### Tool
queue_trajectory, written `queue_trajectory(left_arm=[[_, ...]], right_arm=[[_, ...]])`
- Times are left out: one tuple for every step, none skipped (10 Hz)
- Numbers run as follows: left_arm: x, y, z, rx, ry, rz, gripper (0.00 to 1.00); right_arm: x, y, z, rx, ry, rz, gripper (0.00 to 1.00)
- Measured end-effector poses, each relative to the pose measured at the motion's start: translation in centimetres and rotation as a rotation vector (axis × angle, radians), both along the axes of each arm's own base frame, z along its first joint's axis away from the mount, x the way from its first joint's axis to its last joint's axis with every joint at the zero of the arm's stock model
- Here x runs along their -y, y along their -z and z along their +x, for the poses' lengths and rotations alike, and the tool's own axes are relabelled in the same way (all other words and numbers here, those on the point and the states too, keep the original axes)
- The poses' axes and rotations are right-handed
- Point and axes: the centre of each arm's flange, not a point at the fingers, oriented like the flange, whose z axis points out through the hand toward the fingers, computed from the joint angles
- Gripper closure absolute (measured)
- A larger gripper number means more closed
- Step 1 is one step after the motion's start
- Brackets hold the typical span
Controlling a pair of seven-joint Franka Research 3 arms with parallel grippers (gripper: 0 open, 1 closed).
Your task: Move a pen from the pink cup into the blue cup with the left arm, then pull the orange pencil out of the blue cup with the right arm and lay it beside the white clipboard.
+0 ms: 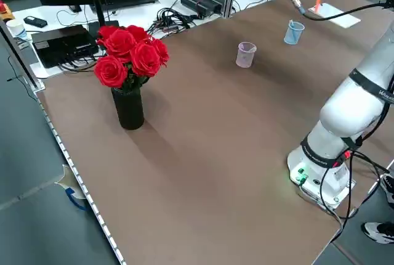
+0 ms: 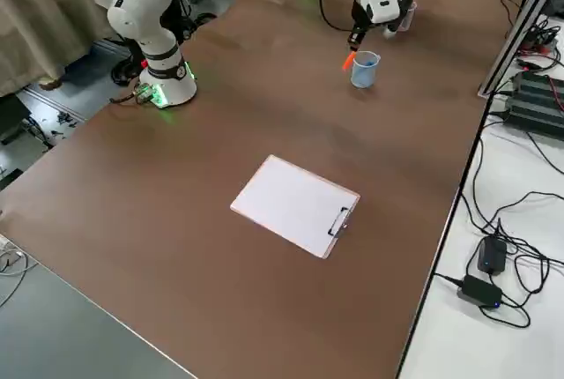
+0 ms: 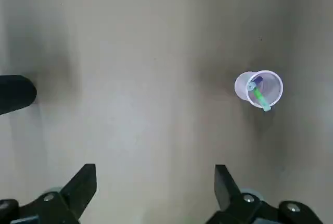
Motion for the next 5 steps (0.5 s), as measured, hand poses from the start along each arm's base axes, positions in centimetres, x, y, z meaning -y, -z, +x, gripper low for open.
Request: queue_trajectory(left_arm=[[0.0, 0.0, 0.0, 0.0, 0.0, 0.0, 0.0], [0.0, 0.0, 0.0, 0.0, 0.0, 0.0, 0.0], [0.0, 0.0, 0.0, 0.0, 0.0, 0.0, 0.0], [0.0, 0.0, 0.0, 0.0, 0.0, 0.0, 0.0], [0.0, 0.1, 0.0, -0.001, 0.0, 0.0, 0.0]], right_arm=[[3.1, 0.3, 0.1, -0.031, -0.032, -0.036, 0.84], [7.1, 1.0, 0.3, -0.055, -0.065, -0.06, 0.84], [11.1, 2.8, 0.7, -0.082, -0.093, -0.079, 0.84], [14.3, 5.6, 1.1, -0.11, -0.114, -0.084, 0.84], [16.4, 8.8, 1.8, -0.112, -0.123, -0.091, 0.84]])
